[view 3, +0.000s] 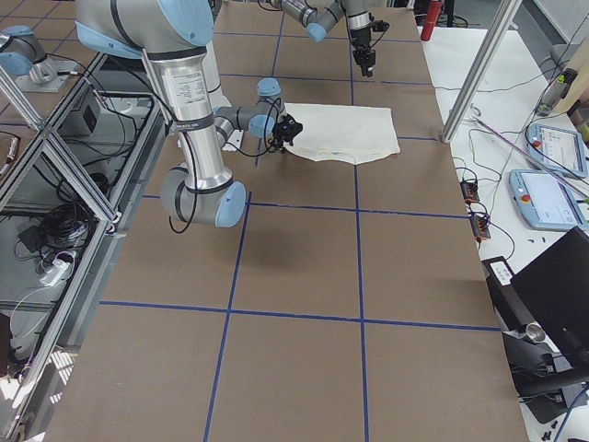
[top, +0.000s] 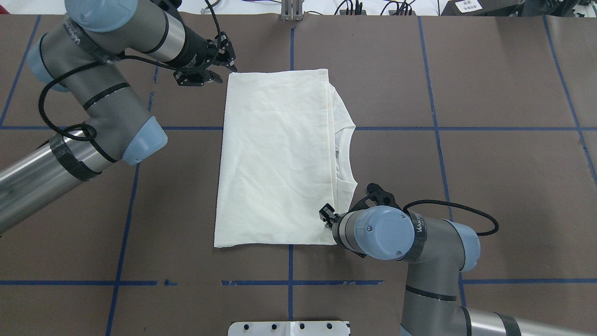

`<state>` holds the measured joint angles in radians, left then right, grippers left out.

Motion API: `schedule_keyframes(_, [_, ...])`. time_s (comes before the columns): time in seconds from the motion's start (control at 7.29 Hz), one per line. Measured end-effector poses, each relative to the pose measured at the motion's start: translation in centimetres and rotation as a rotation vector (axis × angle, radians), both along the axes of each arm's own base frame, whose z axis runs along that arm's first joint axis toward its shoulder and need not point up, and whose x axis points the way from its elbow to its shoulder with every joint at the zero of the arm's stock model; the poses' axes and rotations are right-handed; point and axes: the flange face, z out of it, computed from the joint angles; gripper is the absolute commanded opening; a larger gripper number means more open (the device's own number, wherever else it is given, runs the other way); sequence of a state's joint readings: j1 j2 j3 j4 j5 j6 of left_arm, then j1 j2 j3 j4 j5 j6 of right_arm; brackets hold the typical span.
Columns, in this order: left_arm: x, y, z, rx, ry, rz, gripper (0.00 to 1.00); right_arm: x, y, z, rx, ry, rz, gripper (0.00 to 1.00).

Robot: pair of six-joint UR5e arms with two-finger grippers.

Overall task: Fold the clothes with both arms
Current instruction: 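Move both grippers to the near corners of the folded white shirt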

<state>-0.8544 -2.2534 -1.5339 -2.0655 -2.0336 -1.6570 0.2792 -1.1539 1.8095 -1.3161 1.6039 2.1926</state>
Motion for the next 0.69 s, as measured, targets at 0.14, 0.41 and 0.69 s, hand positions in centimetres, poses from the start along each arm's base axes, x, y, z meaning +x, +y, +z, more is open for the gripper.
schedule_keyframes(0.14, [-0.1, 0.1, -0.1, -0.004, 0.001, -0.002, 0.47, 0.1, 0.1, -0.2, 0.000, -0.004, 0.000, 0.00])
schedule_keyframes(0.41, [-0.1, 0.2, -0.1, -0.008, 0.002, -0.002, 0.47, 0.3, 0.1, -0.5, 0.001, -0.013, 0.000, 0.00])
schedule_keyframes(0.69, [0.5, 3.6, 0.7, -0.031, 0.022, 0.012, 0.47, 2.0, 0.3, -1.4, 0.006, -0.040, 0.002, 0.00])
